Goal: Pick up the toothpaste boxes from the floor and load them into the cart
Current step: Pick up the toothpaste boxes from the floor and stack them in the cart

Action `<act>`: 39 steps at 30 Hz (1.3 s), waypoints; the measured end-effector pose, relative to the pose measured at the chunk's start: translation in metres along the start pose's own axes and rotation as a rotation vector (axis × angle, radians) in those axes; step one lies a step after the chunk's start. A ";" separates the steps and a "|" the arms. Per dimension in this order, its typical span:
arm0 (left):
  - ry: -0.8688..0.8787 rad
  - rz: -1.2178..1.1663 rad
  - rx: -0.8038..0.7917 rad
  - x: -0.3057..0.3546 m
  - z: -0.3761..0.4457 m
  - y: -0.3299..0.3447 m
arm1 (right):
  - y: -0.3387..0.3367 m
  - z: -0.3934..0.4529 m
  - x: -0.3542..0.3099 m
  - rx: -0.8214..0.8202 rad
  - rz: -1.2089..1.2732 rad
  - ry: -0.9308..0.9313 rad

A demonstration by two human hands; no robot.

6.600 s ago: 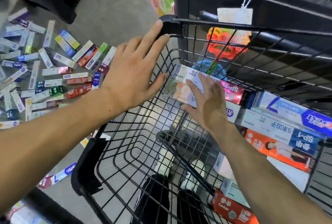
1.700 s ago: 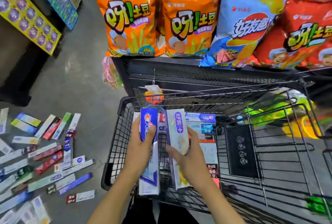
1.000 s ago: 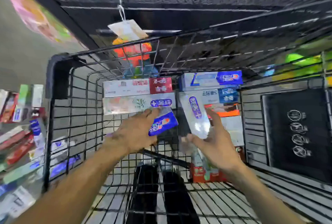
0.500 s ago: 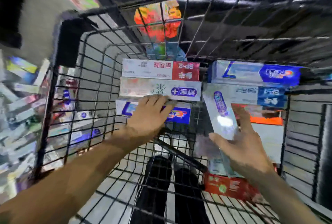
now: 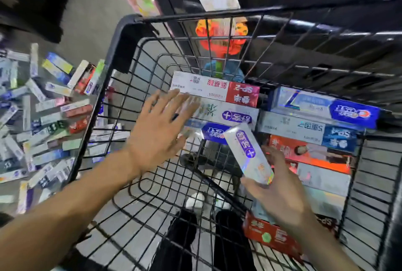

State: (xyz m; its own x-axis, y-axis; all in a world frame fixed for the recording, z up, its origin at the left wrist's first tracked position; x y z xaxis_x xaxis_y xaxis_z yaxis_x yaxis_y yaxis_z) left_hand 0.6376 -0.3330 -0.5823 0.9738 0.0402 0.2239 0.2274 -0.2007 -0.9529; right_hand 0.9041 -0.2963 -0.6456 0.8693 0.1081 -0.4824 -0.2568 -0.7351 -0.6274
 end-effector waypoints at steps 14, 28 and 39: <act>-0.172 -0.167 0.248 -0.055 -0.061 -0.071 | 0.054 0.022 -0.109 0.132 -0.494 -0.486; -0.171 -0.223 0.242 -0.051 -0.062 -0.072 | 0.095 0.049 -0.138 0.323 -0.823 -0.530; -0.188 -0.214 0.218 -0.051 -0.062 -0.072 | 0.094 0.055 -0.138 0.359 -0.831 -0.525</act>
State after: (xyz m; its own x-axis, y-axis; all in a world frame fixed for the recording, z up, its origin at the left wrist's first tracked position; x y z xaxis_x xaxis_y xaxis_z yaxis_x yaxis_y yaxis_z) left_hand 0.5711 -0.3811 -0.5122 0.8835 0.2425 0.4008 0.4026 0.0446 -0.9143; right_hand 0.7369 -0.3437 -0.6719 0.5586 0.8288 0.0333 0.1525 -0.0632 -0.9863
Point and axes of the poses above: each hand's wrist, its own z-axis towards the middle knuckle, its own y-axis out of the palm, x = y × z, the point moved 7 cm from there along z, towards the middle knuckle, and after that the axes turned 15 degrees about -z, right-handed, at the moved point
